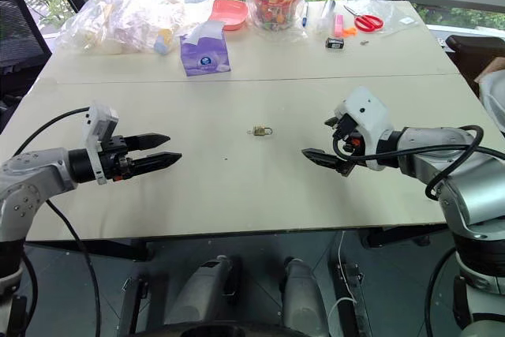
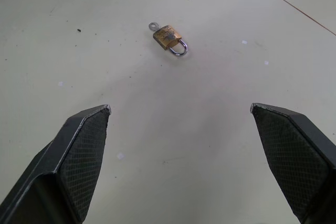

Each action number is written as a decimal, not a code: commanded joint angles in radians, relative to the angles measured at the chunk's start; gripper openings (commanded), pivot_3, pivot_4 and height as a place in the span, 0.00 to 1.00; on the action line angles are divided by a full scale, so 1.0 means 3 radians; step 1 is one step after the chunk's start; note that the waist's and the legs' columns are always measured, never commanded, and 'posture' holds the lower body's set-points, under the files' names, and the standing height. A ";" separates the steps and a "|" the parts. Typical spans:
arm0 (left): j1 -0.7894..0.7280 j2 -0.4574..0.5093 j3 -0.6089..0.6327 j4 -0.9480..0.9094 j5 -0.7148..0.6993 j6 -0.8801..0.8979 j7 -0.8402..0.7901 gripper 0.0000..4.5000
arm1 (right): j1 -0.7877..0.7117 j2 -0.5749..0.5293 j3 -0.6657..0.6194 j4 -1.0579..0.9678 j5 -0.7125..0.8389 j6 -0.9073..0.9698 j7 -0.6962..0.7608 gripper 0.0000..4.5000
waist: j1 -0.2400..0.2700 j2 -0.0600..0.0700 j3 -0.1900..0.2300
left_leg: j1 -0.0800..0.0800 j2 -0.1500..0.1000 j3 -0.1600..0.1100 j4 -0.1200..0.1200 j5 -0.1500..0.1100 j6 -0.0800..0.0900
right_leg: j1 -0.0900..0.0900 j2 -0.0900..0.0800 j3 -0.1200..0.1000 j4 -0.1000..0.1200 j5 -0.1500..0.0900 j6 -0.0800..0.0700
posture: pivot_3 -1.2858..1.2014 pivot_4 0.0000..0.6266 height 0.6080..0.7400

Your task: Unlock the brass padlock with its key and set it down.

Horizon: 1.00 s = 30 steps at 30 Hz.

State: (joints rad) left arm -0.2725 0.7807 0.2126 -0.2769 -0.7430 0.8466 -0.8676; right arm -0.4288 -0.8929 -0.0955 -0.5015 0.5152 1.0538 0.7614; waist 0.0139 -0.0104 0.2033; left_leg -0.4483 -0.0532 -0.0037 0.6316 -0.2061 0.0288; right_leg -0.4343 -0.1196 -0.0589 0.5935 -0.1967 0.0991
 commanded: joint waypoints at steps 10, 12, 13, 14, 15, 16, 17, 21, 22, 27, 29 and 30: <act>-0.0055 -0.0052 0.0009 -0.0084 -0.0015 -0.0033 0.0106 0.80 | 0.0028 -0.0028 0.0055 -0.0046 -0.0034 -0.0201 -0.0057 1.00 | 0.0000 0.0000 0.0000 | 0.0001 0.0000 0.0000 0.0002 0.0003 0.0004 | 0.0002 0.0002 0.0000 0.0002 0.0001 0.0000 | 0.52 0.24 1.00; -0.0095 -0.0083 -0.0011 -0.0051 -0.0031 -0.0009 0.0116 0.80 | 0.0017 -0.0005 0.0039 -0.0058 -0.0022 -0.0203 -0.0088 1.00 | -0.0001 0.0000 0.0000 | 0.0001 0.0000 0.0000 0.0003 0.0003 0.0005 | 0.0001 0.0002 0.0000 0.0003 0.0001 0.0000 | 0.52 0.24 1.00; -0.0131 -0.0115 -0.0031 -0.0003 -0.0003 -0.0038 0.0133 0.80 | 0.0019 0.0015 0.0034 -0.0070 -0.0020 -0.0201 -0.0118 1.00 | 0.0000 0.0000 0.0000 | 0.0002 0.0000 0.0000 0.0003 0.0003 0.0005 | 0.0001 0.0002 0.0000 0.0004 0.0001 0.0000 | 0.52 0.24 1.00; -0.0170 -0.0160 -0.0037 0.0057 0.0033 -0.0069 0.0181 0.80 | 0.0029 0.0031 0.0046 -0.0078 -0.0029 -0.0212 -0.0145 1.00 | 0.0006 0.0000 0.0000 | 0.0002 0.0000 0.0000 0.0003 0.0003 0.0005 | 0.0002 0.0002 0.0000 0.0005 0.0001 0.0000 | 0.52 0.24 1.00; -0.0206 -0.0209 -0.0020 0.0117 0.0048 -0.0084 0.0233 0.80 | 0.0034 0.0046 0.0071 -0.0085 -0.0040 -0.0217 -0.0170 1.00 | 0.0010 0.0000 0.0000 | 0.0002 0.0000 0.0000 0.0004 0.0003 0.0005 | 0.0003 0.0002 0.0000 0.0005 0.0001 0.0000 | 0.52 0.24 1.00; -0.0229 -0.0248 0.0002 0.0157 0.0046 -0.0080 0.0272 0.80 | 0.0037 0.0057 0.0099 -0.0088 -0.0051 -0.0225 -0.0190 1.00 | 0.0009 -0.0001 0.0000 | 0.0004 0.0000 0.0000 0.0006 0.0003 0.0005 | 0.0006 0.0002 0.0000 0.0005 0.0001 0.0000 | 0.52 0.24 1.00; -0.0231 -0.0257 0.0014 0.0154 0.0042 -0.0071 0.0280 0.80 | 0.0030 0.0069 0.0123 -0.0094 -0.0053 -0.0223 -0.0210 1.00 | 0.0004 -0.0001 0.0000 | 0.0005 0.0000 0.0000 0.0006 0.0003 0.0005 | 0.0007 0.0003 0.0000 0.0005 0.0001 0.0000 | 0.52 0.24 1.00; -0.0177 -0.0231 -0.0002 0.0031 0.0007 -0.0026 0.0260 0.80 | -0.0026 0.0093 0.0165 -0.0033 -0.0058 -0.0247 -0.0242 1.00 | -0.0004 -0.0001 0.0000 | 0.0006 0.0000 0.0001 0.0006 0.0004 0.0005 | 0.0007 0.0003 0.0000 0.0005 0.0001 0.0000 | 0.52 0.24 1.00; -0.0170 -0.0213 -0.0018 0.0019 0.0026 -0.0034 0.0250 0.80 | -0.0050 0.0094 0.0190 0.0017 -0.0088 -0.0276 -0.0244 1.00 | -0.0003 -0.0001 0.0000 | 0.0006 0.0000 0.0001 0.0006 0.0004 0.0006 | 0.0007 0.0003 0.0000 0.0006 0.0001 0.0000 | 0.52 0.24 1.00; -0.0265 -0.0062 -0.0217 0.0143 0.0328 -0.0237 0.0140 0.80 | -0.0359 0.0185 0.0448 0.0424 -0.0292 -0.0510 -0.0212 1.00 | -0.0002 -0.0001 0.0000 | 0.0011 0.0000 0.0002 0.0008 0.0004 0.0006 | 0.0009 0.0004 -0.0001 0.0010 0.0001 -0.0001 | 0.52 0.24 1.00; -0.0366 0.0001 -0.0276 0.0215 0.0369 -0.0308 -0.0014 0.80 | -0.0572 0.0275 0.0653 0.0669 -0.0410 -0.0633 -0.0143 1.00 | -0.0006 -0.0001 0.0000 | 0.0011 0.0000 0.0002 0.0010 0.0004 0.0006 | 0.0010 0.0005 -0.0001 0.0010 0.0001 -0.0002 | 0.52 0.24 1.00; -0.0425 0.0044 -0.0300 0.0257 0.0374 -0.0326 -0.0103 0.80 | -0.0686 0.0327 0.0771 0.0807 -0.0477 -0.0703 -0.0084 1.00 | -0.0008 -0.0001 0.0000 | 0.0012 0.0000 0.0003 0.0011 0.0004 0.0005 | 0.0010 0.0005 -0.0001 0.0010 0.0003 -0.0004 | 0.52 0.24 1.00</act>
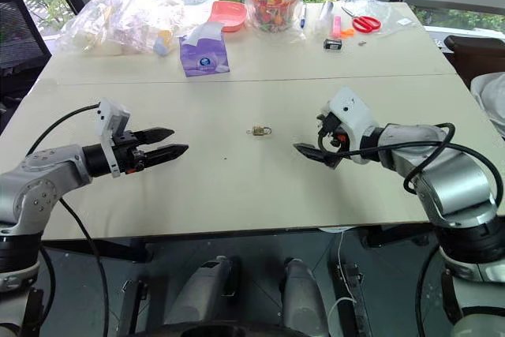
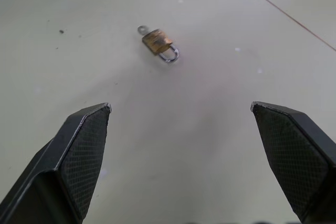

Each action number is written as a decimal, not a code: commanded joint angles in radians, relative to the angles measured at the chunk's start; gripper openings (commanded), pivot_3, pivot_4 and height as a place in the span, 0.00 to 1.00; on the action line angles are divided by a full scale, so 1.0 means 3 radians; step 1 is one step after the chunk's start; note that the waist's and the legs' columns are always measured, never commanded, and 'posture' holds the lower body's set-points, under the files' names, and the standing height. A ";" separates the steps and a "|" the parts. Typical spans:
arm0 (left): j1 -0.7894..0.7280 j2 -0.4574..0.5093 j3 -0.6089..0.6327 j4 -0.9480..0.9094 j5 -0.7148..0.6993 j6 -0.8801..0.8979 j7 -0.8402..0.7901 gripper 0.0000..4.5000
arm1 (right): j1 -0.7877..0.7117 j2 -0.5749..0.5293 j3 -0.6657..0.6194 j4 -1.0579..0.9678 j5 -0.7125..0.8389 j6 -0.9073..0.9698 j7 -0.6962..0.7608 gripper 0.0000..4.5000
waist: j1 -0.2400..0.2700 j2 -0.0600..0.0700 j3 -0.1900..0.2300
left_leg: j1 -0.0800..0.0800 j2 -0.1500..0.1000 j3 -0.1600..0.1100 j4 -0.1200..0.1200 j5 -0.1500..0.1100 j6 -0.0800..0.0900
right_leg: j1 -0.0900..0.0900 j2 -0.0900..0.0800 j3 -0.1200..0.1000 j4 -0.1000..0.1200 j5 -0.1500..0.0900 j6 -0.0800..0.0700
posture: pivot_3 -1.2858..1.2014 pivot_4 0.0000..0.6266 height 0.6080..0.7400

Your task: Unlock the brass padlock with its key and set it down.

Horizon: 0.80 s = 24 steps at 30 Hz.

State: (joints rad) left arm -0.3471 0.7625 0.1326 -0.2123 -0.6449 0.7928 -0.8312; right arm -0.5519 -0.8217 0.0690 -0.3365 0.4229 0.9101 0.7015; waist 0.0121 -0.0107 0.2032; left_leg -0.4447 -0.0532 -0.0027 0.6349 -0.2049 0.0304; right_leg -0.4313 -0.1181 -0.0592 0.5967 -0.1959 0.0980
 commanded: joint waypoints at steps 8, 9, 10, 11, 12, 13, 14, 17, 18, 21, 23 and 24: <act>-0.0477 0.0437 -0.0173 0.0163 0.0080 -0.0204 -0.0812 0.80 | -0.1147 0.0701 0.1030 0.1847 -0.0834 -0.0999 0.0620 1.00 | -0.0018 0.0000 0.0000 | -0.0001 -0.0002 0.0003 -0.0006 0.0002 0.0002 | -0.0003 0.0008 0.0000 0.0002 0.0005 0.0009 | 0.52 0.24 1.00; -0.0471 0.0427 -0.0170 0.0154 0.0094 -0.0214 -0.0799 0.80 | -0.1250 0.0820 0.1075 0.2091 -0.0894 -0.1107 0.0658 1.00 | -0.0020 0.0000 0.0000 | -0.0001 -0.0003 0.0003 -0.0007 0.0002 0.0002 | -0.0004 0.0008 -0.0001 0.0003 0.0006 0.0012 | 0.52 0.24 1.00; -0.0434 0.0404 -0.0158 0.0107 0.0100 -0.0211 -0.0767 0.80 | -0.1358 0.0940 0.1123 0.2349 -0.0964 -0.1236 0.0704 1.00 | -0.0023 0.0000 0.0000 | -0.0001 -0.0003 0.0002 -0.0008 0.0002 0.0001 | -0.0003 0.0009 -0.0001 0.0004 0.0007 0.0013 | 0.52 0.24 1.00; -0.0403 0.0386 -0.0148 0.0062 0.0099 -0.0203 -0.0739 0.80 | -0.1427 0.1015 0.1147 0.2526 -0.1018 -0.1337 0.0748 1.00 | -0.0031 0.0000 0.0000 | -0.0001 -0.0003 0.0002 -0.0008 0.0003 0.0001 | -0.0004 0.0010 -0.0001 0.0004 0.0007 0.0013 | 0.52 0.24 1.00; -0.0339 0.0355 -0.0127 -0.0017 0.0079 -0.0181 -0.0686 0.80 | -0.1509 0.1104 0.1176 0.2746 -0.1081 -0.1453 0.0790 1.00 | -0.0038 0.0000 0.0000 | 0.0000 -0.0003 0.0003 -0.0007 0.0003 0.0000 | -0.0003 0.0010 0.0000 0.0005 0.0007 0.0013 | 0.52 0.24 1.00; -0.0293 0.0333 -0.0112 -0.0079 0.0064 -0.0163 -0.0643 0.80 | -0.1562 0.1160 0.1185 0.2901 -0.1130 -0.1542 0.0825 1.00 | -0.0048 0.0000 0.0000 | 0.0000 -0.0003 0.0002 -0.0007 0.0004 -0.0002 | -0.0003 0.0011 0.0000 0.0006 0.0007 0.0014 | 0.52 0.24 1.00; -0.0254 0.0315 -0.0097 -0.0128 0.0050 -0.0147 -0.0604 0.80 | -0.1607 0.1211 0.1188 0.3036 -0.1172 -0.1621 0.0861 1.00 | -0.0055 0.0000 0.0000 | 0.0002 -0.0003 0.0002 -0.0007 0.0005 -0.0002 | -0.0003 0.0011 0.0000 0.0008 0.0007 0.0014 | 0.52 0.24 1.00; -0.0102 0.0238 -0.0036 -0.0263 0.0071 -0.0133 -0.0408 0.80 | -0.1714 0.1394 0.1204 0.3418 -0.1285 -0.1763 0.0958 1.00 | -0.0081 0.0000 0.0000 | 0.0003 -0.0004 -0.0002 -0.0006 0.0007 -0.0005 | -0.0002 0.0013 0.0000 0.0012 0.0007 0.0014 | 0.52 0.24 1.00; -0.0066 0.0228 -0.0022 -0.0295 0.0058 -0.0122 -0.0378 0.80 | -0.1732 0.1428 0.1207 0.3506 -0.1332 -0.1817 0.0979 1.00 | -0.0086 0.0000 0.0000 | 0.0004 -0.0004 -0.0002 -0.0006 0.0007 -0.0007 | -0.0002 0.0013 0.0001 0.0015 0.0007 0.0014 | 0.52 0.24 1.00; 0.0028 0.0214 0.0027 -0.0386 0.0012 -0.0094 -0.0318 0.80 | -0.1771 0.1503 0.1202 0.3779 -0.1462 -0.1961 0.1030 1.00 | -0.0093 0.0000 0.0000 | 0.0007 -0.0003 -0.0003 -0.0008 0.0012 -0.0014 | -0.0007 0.0015 0.0002 0.0027 0.0007 0.0014 | 0.52 0.24 1.00; 0.0058 0.0208 0.0044 -0.0407 -0.0004 -0.0088 -0.0289 0.82 | -0.1802 0.1565 0.1161 0.3942 -0.1504 -0.2069 0.1017 0.88 | -0.0095 0.0000 0.0000 | 0.0010 -0.0003 -0.0003 -0.0006 0.0014 -0.0018 | -0.0011 0.0014 0.0004 0.0044 0.0007 0.0014 | 0.52 0.24 1.00; 0.0066 0.0207 0.0049 -0.0409 -0.0007 -0.0089 -0.0282 0.82 | -0.1821 0.1602 0.1132 0.4008 -0.1510 -0.2108 0.1007 0.79 | -0.0095 0.0000 0.0000 | 0.0014 -0.0003 -0.0003 -0.0007 0.0016 -0.0021 | -0.0011 0.0014 0.0005 0.0050 0.0007 0.0014 | 0.52 0.24 1.00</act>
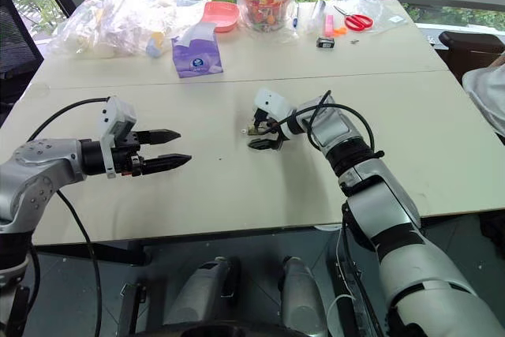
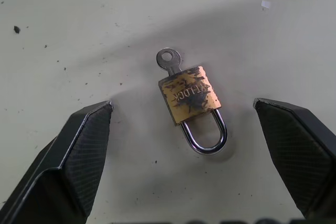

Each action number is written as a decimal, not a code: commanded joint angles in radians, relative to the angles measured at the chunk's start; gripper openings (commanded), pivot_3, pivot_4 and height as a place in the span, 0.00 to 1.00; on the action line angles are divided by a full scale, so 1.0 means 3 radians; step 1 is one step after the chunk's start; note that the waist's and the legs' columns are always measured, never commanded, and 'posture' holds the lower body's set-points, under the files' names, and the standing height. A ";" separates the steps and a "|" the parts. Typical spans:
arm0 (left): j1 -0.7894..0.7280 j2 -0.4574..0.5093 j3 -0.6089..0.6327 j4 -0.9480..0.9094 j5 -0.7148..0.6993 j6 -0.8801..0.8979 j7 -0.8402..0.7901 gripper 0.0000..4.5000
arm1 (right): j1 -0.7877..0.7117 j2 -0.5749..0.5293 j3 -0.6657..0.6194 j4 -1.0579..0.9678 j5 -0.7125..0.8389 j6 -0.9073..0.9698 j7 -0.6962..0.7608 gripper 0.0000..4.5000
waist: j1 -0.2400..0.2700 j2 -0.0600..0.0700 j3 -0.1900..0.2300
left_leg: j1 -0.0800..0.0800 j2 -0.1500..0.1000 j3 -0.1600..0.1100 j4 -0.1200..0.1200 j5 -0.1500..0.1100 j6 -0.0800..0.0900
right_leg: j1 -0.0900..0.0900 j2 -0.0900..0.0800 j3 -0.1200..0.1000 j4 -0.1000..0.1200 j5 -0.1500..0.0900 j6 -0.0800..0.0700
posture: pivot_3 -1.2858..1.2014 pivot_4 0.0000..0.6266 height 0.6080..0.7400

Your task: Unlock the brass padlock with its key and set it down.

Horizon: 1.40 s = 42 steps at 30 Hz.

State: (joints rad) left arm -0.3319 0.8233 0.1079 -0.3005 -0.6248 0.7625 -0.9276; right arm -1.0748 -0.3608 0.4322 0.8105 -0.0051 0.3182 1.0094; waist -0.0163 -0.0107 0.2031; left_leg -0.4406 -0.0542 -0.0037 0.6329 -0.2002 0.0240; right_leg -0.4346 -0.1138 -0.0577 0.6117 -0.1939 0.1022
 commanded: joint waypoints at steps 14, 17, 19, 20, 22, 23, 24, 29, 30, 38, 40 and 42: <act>-0.0327 -0.0270 0.0105 0.0490 -0.0142 -0.0019 0.0024 0.82 | 0.0109 -0.0039 -0.0275 -0.0420 -0.0434 -0.1084 -0.0296 0.15 | 0.0026 0.0001 0.0000 | 0.0036 0.0006 -0.0003 -0.0007 0.0015 -0.0017 | 0.0021 0.0007 0.0004 0.0014 -0.0005 -0.0014 | 0.52 0.24 1.00; -0.0680 -0.0489 0.0181 0.0922 -0.0297 0.0032 -0.0027 0.82 | 0.0440 -0.0319 -0.0404 -0.1471 -0.0479 -0.1368 -0.0408 0.15 | 0.0057 0.0001 0.0002 | 0.0029 0.0000 -0.0005 -0.0005 0.0015 -0.0016 | 0.0017 0.0003 0.0003 0.0015 -0.0001 -0.0003 | 0.52 0.24 1.00; -0.0901 -0.0607 0.0180 0.1170 -0.0331 0.0040 -0.0082 0.82 | 0.0565 -0.0415 -0.0462 -0.1882 -0.0531 -0.1377 -0.0499 0.15 | 0.0038 0.0001 0.0002 | 0.0028 0.0000 -0.0003 -0.0006 0.0015 -0.0015 | 0.0017 0.0003 0.0004 0.0013 -0.0001 -0.0002 | 0.52 0.24 1.00; -0.1005 -0.0656 0.0170 0.1291 -0.0331 0.0037 -0.0113 0.82 | 0.0611 -0.0443 -0.0487 -0.2042 -0.0538 -0.1359 -0.0525 0.15 | 0.0025 0.0001 0.0001 | 0.0028 0.0001 -0.0003 -0.0006 0.0015 -0.0015 | 0.0017 0.0003 0.0003 0.0014 -0.0001 -0.0002 | 0.52 0.24 1.00; -0.1194 -0.0738 0.0091 0.1523 -0.0259 -0.0027 -0.0204 0.82 | 0.0666 -0.0466 -0.0534 -0.2283 -0.0545 -0.1268 -0.0575 0.15 | 0.0012 0.0000 0.0001 | 0.0029 0.0002 -0.0004 -0.0006 0.0015 -0.0015 | 0.0018 0.0004 0.0003 0.0015 -0.0001 -0.0002 | 0.52 0.24 1.00; -0.1289 -0.0786 0.0047 0.1651 -0.0217 -0.0066 -0.0257 0.82 | 0.0677 -0.0465 -0.0556 -0.2368 -0.0555 -0.1220 -0.0606 0.15 | 0.0006 0.0000 0.0001 | 0.0029 0.0002 -0.0004 -0.0005 0.0015 -0.0015 | 0.0018 0.0004 0.0003 0.0015 -0.0001 -0.0002 | 0.52 0.24 1.00; -0.1370 -0.0830 0.0014 0.1764 -0.0185 -0.0098 -0.0310 0.82 | 0.0682 -0.0459 -0.0571 -0.2429 -0.0567 -0.1168 -0.0631 0.15 | 0.0003 0.0000 0.0001 | 0.0029 0.0002 -0.0003 -0.0005 0.0015 -0.0015 | 0.0018 0.0004 0.0003 0.0015 -0.0001 -0.0002 | 0.52 0.24 1.00; -0.1695 -0.1044 0.0016 0.2114 -0.0245 -0.0098 -0.0563 0.62 | 0.0691 -0.0460 -0.0576 -0.2565 -0.0633 -0.1035 -0.0714 0.15 | 0.0012 -0.0001 0.0001 | 0.0029 0.0002 -0.0002 -0.0002 0.0015 -0.0013 | 0.0020 0.0004 0.0003 0.0015 -0.0001 -0.0002 | 0.52 0.24 1.00; -0.1739 -0.1069 0.0011 0.2161 -0.0230 -0.0105 -0.0592 0.54 | 0.0694 -0.0462 -0.0573 -0.2581 -0.0645 -0.1020 -0.0721 0.15 | 0.0014 -0.0001 0.0001 | 0.0029 0.0002 -0.0002 -0.0002 0.0015 -0.0013 | 0.0020 0.0003 0.0003 0.0015 -0.0001 -0.0002 | 0.52 0.24 1.00; -0.1902 -0.1208 -0.0004 0.2390 -0.0115 -0.0205 -0.0652 0.27 | 0.0766 -0.0471 -0.0559 -0.2730 -0.0667 -0.0905 -0.0743 0.15 | 0.0014 -0.0001 0.0001 | 0.0029 0.0002 -0.0002 -0.0002 0.0015 -0.0012 | 0.0020 0.0003 0.0003 0.0014 0.0000 -0.0002 | 0.52 0.24 1.00; -0.1912 -0.1220 -0.0017 0.2425 -0.0075 -0.0236 -0.0673 0.27 | 0.0775 -0.0467 -0.0556 -0.2750 -0.0678 -0.0887 -0.0745 0.15 | 0.0014 -0.0001 0.0001 | 0.0029 0.0002 -0.0002 -0.0002 0.0015 -0.0012 | 0.0020 0.0003 0.0003 0.0015 0.0000 -0.0002 | 0.52 0.24 1.00; -0.1923 -0.1233 -0.0028 0.2466 -0.0038 -0.0266 -0.0683 0.27 | 0.0775 -0.0461 -0.0553 -0.2757 -0.0680 -0.0875 -0.0744 0.15 | 0.0014 -0.0001 0.0001 | 0.0029 0.0002 -0.0002 -0.0002 0.0015 -0.0012 | 0.0020 0.0003 0.0003 0.0015 0.0000 -0.0002 | 0.52 0.24 1.00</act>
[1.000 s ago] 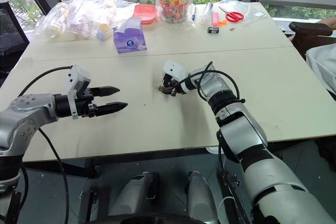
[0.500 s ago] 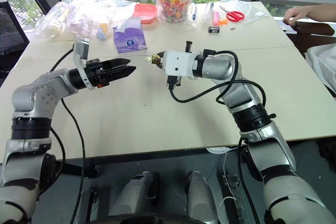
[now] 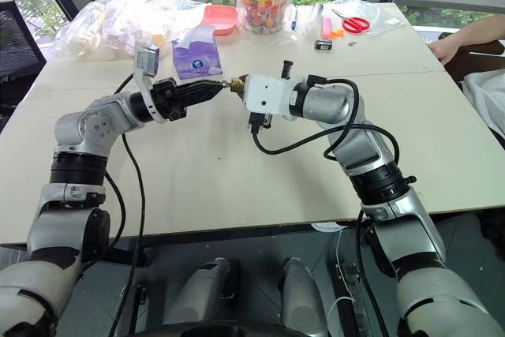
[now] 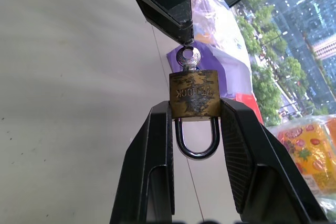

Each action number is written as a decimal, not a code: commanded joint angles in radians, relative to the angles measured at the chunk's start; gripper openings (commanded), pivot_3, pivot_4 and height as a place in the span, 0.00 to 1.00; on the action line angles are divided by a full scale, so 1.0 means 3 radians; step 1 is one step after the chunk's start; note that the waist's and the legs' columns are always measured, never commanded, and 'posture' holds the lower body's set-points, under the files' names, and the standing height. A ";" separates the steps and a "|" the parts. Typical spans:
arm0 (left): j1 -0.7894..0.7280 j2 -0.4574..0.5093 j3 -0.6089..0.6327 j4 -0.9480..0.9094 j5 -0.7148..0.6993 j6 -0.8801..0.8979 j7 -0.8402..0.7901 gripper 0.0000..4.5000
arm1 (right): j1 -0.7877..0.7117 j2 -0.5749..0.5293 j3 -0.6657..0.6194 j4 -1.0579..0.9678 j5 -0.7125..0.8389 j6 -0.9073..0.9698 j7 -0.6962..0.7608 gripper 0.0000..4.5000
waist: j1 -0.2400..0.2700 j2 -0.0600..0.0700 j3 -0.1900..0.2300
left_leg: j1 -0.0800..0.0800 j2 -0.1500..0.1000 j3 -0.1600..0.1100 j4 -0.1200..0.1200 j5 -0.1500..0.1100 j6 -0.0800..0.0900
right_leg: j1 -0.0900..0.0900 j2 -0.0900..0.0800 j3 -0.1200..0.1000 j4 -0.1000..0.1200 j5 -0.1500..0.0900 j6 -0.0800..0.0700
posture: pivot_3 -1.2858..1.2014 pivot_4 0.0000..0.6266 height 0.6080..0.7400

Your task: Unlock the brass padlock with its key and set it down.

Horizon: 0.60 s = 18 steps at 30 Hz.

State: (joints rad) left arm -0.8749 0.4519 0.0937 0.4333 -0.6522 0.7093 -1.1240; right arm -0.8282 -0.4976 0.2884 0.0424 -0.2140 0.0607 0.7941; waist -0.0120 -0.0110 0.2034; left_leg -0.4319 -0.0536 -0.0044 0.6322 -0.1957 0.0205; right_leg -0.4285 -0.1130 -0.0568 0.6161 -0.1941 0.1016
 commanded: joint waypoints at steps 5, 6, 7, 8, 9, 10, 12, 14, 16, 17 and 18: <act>-0.0138 -0.0016 0.0008 0.0145 0.0160 -0.0162 -0.0035 0.27 | -0.0059 0.0012 -0.0071 -0.0209 0.0014 -0.0021 -0.0040 0.15 | 0.0000 0.0000 0.0000 | 0.0000 0.0000 0.0000 0.0000 0.0000 0.0000 | 0.0000 0.0000 0.0000 0.0000 0.0000 0.0000 | 0.52 0.24 1.00; -0.0137 -0.0014 0.0020 0.0167 0.0164 -0.0161 -0.0041 0.27 | -0.0065 0.0017 -0.0072 -0.0205 0.0012 -0.0023 -0.0047 0.15 | 0.0000 0.0000 0.0000 | 0.0000 0.0000 0.0000 0.0000 0.0000 0.0000 | 0.0000 0.0000 0.0000 0.0000 0.0000 0.0000 | 0.52 0.24 1.00; -0.0137 -0.0013 0.0031 0.0184 0.0166 -0.0160 -0.0048 0.27 | -0.0070 0.0020 -0.0072 -0.0202 0.0010 -0.0023 -0.0052 0.15 | 0.0000 0.0000 0.0000 | 0.0000 0.0000 0.0000 0.0000 0.0000 0.0000 | 0.0000 0.0000 0.0000 0.0000 0.0000 0.0000 | 0.52 0.24 1.00; -0.0136 -0.0010 0.0039 0.0202 0.0175 -0.0167 -0.0052 0.27 | -0.0072 0.0022 -0.0070 -0.0196 0.0007 -0.0025 -0.0055 0.15 | 0.0000 0.0000 0.0000 | 0.0000 0.0000 0.0000 0.0000 0.0000 0.0000 | 0.0000 0.0000 0.0000 0.0000 0.0000 0.0000 | 0.52 0.24 1.00; -0.0136 -0.0014 0.0061 0.0202 0.0165 -0.0161 -0.0050 0.27 | -0.0070 0.0026 -0.0067 -0.0204 0.0008 -0.0021 -0.0056 0.15 | 0.0001 0.0000 0.0000 | 0.0000 0.0000 0.0000 0.0000 0.0000 0.0000 | 0.0000 0.0000 0.0000 0.0000 0.0000 0.0000 | 0.52 0.24 1.00; -0.0140 -0.0022 0.0082 0.0202 0.0150 -0.0151 -0.0044 0.27 | -0.0065 0.0028 -0.0064 -0.0213 0.0008 -0.0020 -0.0054 0.15 | 0.0002 0.0000 0.0000 | 0.0000 0.0000 0.0000 0.0000 0.0000 0.0000 | 0.0000 0.0000 0.0000 0.0000 0.0000 0.0000 | 0.52 0.24 1.00; -0.0149 -0.0031 0.0105 0.0189 0.0127 -0.0133 -0.0044 0.27 | -0.0054 0.0036 -0.0055 -0.0232 0.0014 -0.0016 -0.0044 0.15 | 0.0002 0.0000 0.0000 | 0.0000 0.0000 0.0000 0.0000 0.0000 0.0001 | 0.0000 0.0000 0.0000 0.0000 0.0000 0.0000 | 0.52 0.24 1.00; -0.0161 -0.0042 0.0117 0.0182 0.0112 -0.0122 -0.0050 0.27 | -0.0046 0.0045 -0.0044 -0.0244 0.0020 -0.0015 -0.0034 0.15 | 0.0001 0.0000 0.0000 | 0.0000 0.0000 0.0000 0.0000 0.0000 0.0000 | 0.0000 0.0000 0.0000 0.0000 0.0000 0.0000 | 0.52 0.24 1.00; -0.0169 -0.0051 0.0129 0.0180 0.0103 -0.0112 -0.0056 0.27 | -0.0043 0.0049 -0.0036 -0.0246 0.0019 -0.0020 -0.0029 0.15 | 0.0001 0.0000 0.0000 | 0.0000 0.0000 0.0000 0.0000 0.0000 0.0000 | 0.0000 0.0000 0.0000 0.0000 0.0000 0.0000 | 0.52 0.24 1.00; -0.0164 -0.0050 0.0124 0.0161 0.0095 -0.0099 -0.0080 0.27 | -0.0041 0.0053 -0.0033 -0.0249 0.0019 -0.0018 -0.0028 0.15 | 0.0001 0.0000 0.0000 | 0.0000 0.0000 0.0000 0.0000 0.0000 0.0000 | 0.0000 0.0000 0.0000 0.0000 0.0000 0.0000 | 0.52 0.24 1.00; -0.0153 -0.0047 0.0121 0.0133 0.0077 -0.0075 -0.0115 0.27 | -0.0039 0.0058 -0.0030 -0.0248 0.0018 -0.0017 -0.0030 0.15 | 0.0000 0.0000 0.0000 | 0.0000 0.0000 0.0000 0.0000 0.0000 0.0000 | 0.0000 0.0000 0.0000 0.0000 0.0000 0.0000 | 0.52 0.24 1.00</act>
State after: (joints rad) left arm -0.8893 0.4316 0.1041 0.5080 -0.6031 0.6875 -1.1397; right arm -0.8281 -0.4858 0.2899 0.0093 -0.2140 0.0614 0.7907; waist -0.0120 -0.0110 0.2034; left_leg -0.4319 -0.0536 -0.0045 0.6323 -0.1958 0.0206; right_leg -0.4284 -0.1130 -0.0568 0.6160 -0.1941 0.1017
